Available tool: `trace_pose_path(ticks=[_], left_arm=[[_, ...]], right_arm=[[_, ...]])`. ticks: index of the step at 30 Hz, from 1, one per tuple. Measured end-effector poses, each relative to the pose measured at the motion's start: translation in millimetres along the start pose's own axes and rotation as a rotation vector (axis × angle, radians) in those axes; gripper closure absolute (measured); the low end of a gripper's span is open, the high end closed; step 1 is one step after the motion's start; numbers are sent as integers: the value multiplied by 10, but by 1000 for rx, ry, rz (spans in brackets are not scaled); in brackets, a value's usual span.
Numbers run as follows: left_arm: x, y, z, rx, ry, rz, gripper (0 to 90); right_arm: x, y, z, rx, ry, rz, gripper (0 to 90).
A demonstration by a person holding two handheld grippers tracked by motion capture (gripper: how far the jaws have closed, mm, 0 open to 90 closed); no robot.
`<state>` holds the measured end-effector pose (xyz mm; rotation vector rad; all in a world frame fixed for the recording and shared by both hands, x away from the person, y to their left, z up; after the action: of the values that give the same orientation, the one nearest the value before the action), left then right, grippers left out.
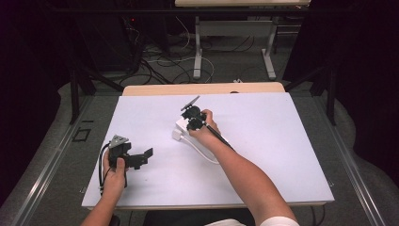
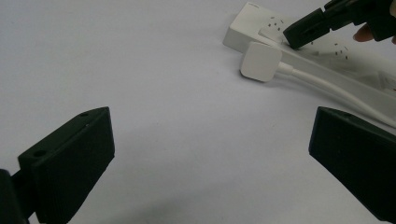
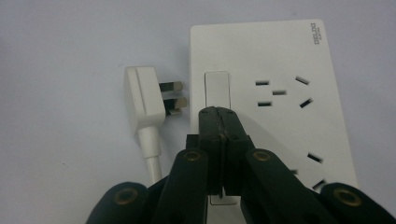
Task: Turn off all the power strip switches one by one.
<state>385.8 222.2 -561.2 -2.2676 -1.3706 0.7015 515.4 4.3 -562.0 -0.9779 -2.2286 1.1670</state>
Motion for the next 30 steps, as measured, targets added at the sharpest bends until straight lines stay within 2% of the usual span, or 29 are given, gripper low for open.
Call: trace_pose_path(ticks=[1, 2, 3, 5, 6, 7, 8, 9, 11, 13, 14, 15, 16, 17, 18, 19, 21, 24, 25, 27, 30], left_arm=[[0, -1, 1, 2, 1, 0, 3], [0, -8, 2, 13, 4, 2, 3], [0, -7, 2, 12, 5, 3, 3], [-1, -4, 1, 6, 3, 3, 3], [-2, 0, 0, 0, 0, 1, 3], [-2, -2, -1, 1, 1, 2, 3], [-2, -3, -1, 0, 1, 2, 3], [-1, -8, 0, 6, 2, 6, 3], [-2, -9, -1, 5, 3, 6, 3], [-4, -7, -1, 5, 3, 5, 3], [-4, -9, 0, 7, 3, 5, 2], [-5, -5, 0, 2, 2, 3, 3], [-5, -5, 0, 2, 2, 3, 3], [-6, -5, 0, 1, 1, 2, 3], [-7, -6, 0, -1, 1, 5, 3], [-7, -7, 0, -1, 0, 5, 3], [-6, -7, -1, -2, 1, 6, 3], [-4, -13, -1, 2, 0, 9, 3], [-5, -14, -1, 2, -1, 10, 3], [-4, -14, -1, 2, 0, 11, 3], [-3, -13, -1, -4, -2, 8, 3]], right_arm=[[-6, -55, 16, 91, -10, 12, 900], [-3, -53, 10, 93, -12, 16, 900], [3, -32, -7, 59, -12, 11, 900], [10, -38, -28, 49, -6, 9, 900], [5, -73, -32, 89, -17, 10, 900], [17, -52, -49, 49, 1, 10, 900], [15, -14, -78, -10, -5, 8, 900], [22, -37, -78, 14, 4, 7, 900], [15, -57, -91, 44, -9, 15, 900], [28, -52, -111, 32, -9, 9, 899], [33, -28, -127, -2, 4, 12, 899], [28, -26, -139, -8, -10, 7, 899], [50, -29, -139, 3, 28, 17, 899], [28, -75, -136, 76, -4, 25, 899], [33, -19, -163, -4, 1, 13, 899], [24, -38, -160, 40, -5, 21, 899], [24, 3, -183, -5, 1, 18, 899], [11, 23, -200, -7, 7, 18, 900], [13, 27, -204, -7, 22, 19, 900], [-1, 43, -214, -10, 12, 20, 900], [6, 56, -223, -6, 38, 24, 900]])
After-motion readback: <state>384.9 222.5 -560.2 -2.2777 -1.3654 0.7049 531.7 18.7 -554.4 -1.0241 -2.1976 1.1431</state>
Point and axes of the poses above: each handheld gripper's, and its own axes: y roughly forward along the jaws, z roughly out of its underside, x roughly to its left, the point moved 5 cm from there along y, roughly forward along the jaws, and after that the axes turned 1 degree about x, right-handed, at the moved point
